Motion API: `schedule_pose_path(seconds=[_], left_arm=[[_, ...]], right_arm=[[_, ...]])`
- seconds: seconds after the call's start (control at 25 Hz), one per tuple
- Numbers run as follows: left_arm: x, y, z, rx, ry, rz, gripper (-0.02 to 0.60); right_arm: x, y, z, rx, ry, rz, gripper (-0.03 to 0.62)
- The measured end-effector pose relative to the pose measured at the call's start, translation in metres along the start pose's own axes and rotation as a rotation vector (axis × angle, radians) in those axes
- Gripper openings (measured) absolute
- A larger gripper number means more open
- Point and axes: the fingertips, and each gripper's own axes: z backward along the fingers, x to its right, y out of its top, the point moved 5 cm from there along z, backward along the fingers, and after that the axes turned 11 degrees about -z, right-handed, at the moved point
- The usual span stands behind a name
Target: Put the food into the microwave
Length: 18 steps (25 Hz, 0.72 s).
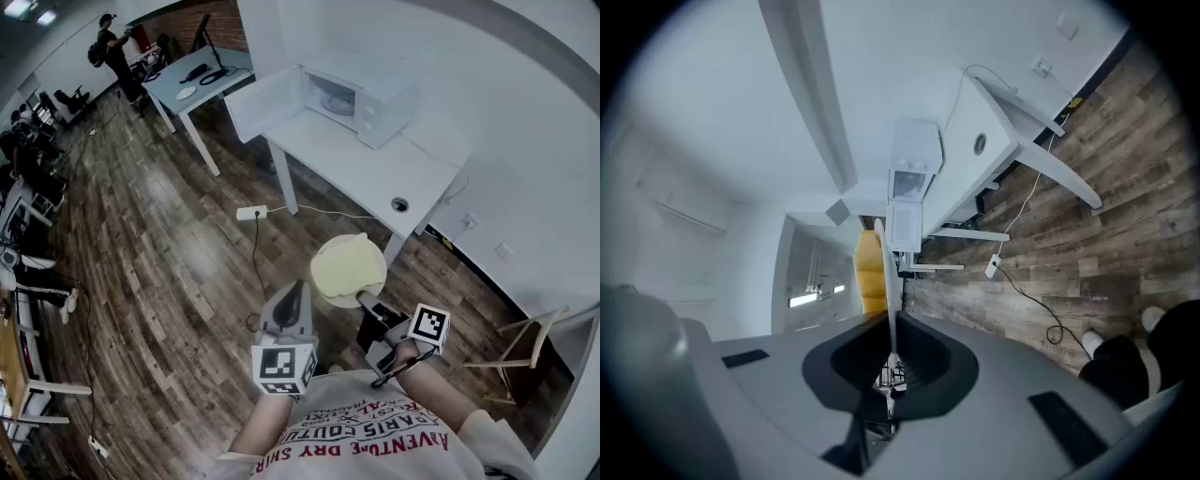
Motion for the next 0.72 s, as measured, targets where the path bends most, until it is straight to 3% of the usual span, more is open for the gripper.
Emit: schedule_pose_path(seconds=[0.72], left_arm=[[-0.0013, -0.0050, -0.0020, -0.016, 0.005, 0.013, 0.006]], right_arm=[[0.0059, -0.0002, -0.0051, -0.017, -0.033, -0.038, 0.023]])
